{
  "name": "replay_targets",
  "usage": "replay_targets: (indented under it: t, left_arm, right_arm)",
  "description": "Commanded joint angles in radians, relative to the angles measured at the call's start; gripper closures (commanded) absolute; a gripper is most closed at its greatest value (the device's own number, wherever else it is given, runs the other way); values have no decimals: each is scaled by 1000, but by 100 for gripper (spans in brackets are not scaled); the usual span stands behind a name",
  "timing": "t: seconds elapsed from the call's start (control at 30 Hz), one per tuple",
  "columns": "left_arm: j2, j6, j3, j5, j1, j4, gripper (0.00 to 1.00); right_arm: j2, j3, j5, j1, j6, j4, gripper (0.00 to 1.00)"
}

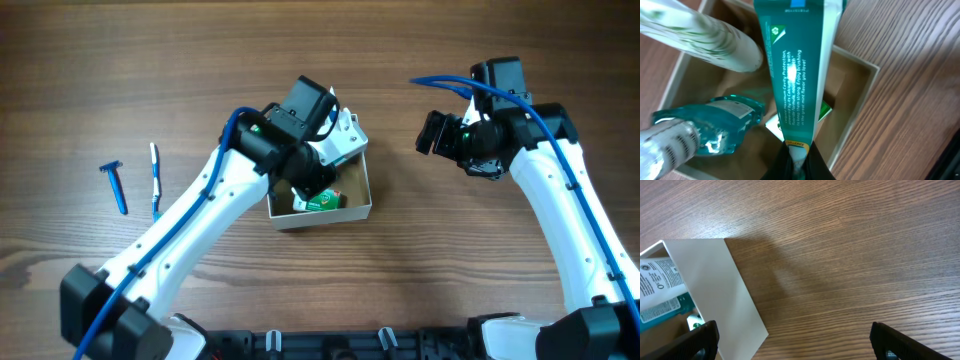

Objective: Pack container
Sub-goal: 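Carry the toothpaste tube into the box and lower it, then open the left gripper and withdraw it toward the toothbrush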

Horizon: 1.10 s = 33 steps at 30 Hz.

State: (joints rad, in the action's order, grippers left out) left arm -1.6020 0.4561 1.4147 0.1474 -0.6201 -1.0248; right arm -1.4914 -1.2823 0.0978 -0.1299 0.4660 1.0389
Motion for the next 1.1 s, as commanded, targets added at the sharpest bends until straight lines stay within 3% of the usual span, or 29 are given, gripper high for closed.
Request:
replay_targets:
  t: [0.0, 0.07, 0.13, 0.2, 0.3, 0.37, 0.57, 0.67, 0.73, 1.07]
  left_arm:
    - [-45, 39, 10, -28, -2, 7, 96]
    - [-64, 39, 10, -29, -2, 7, 96]
    - [-79, 38, 10, -29, -2, 6, 87]
    - [-82, 38, 10, -29, -2, 6, 71]
    - [-76, 36, 10, -41, -1, 2, 33]
    - [-66, 14, 10, -76, -1, -5, 26]
    - [29, -241, 11, -212, 34, -58, 18]
    - [107, -350, 11, -222, 98, -102, 7]
    - [165, -396, 11, -224, 182, -114, 0]
    - [148, -488, 6, -171, 674, -129, 0]
  right_arm:
    - [-8, 2, 5, 0, -18, -5, 2]
    - [-8, 2, 5, 0, -18, -5, 2]
    - [-8, 2, 5, 0, -18, -6, 2]
    - [-8, 2, 4, 0, -18, -5, 2]
    - [-8, 2, 5, 0, -19, -5, 2]
    - [-8, 2, 4, 0, -18, -5, 2]
    - [-8, 2, 4, 0, -18, -5, 2]
    - [-8, 2, 4, 0, -18, -6, 2]
    - [-8, 2, 4, 0, -21, -6, 1]
    - [-8, 2, 3, 0, -29, -11, 1]
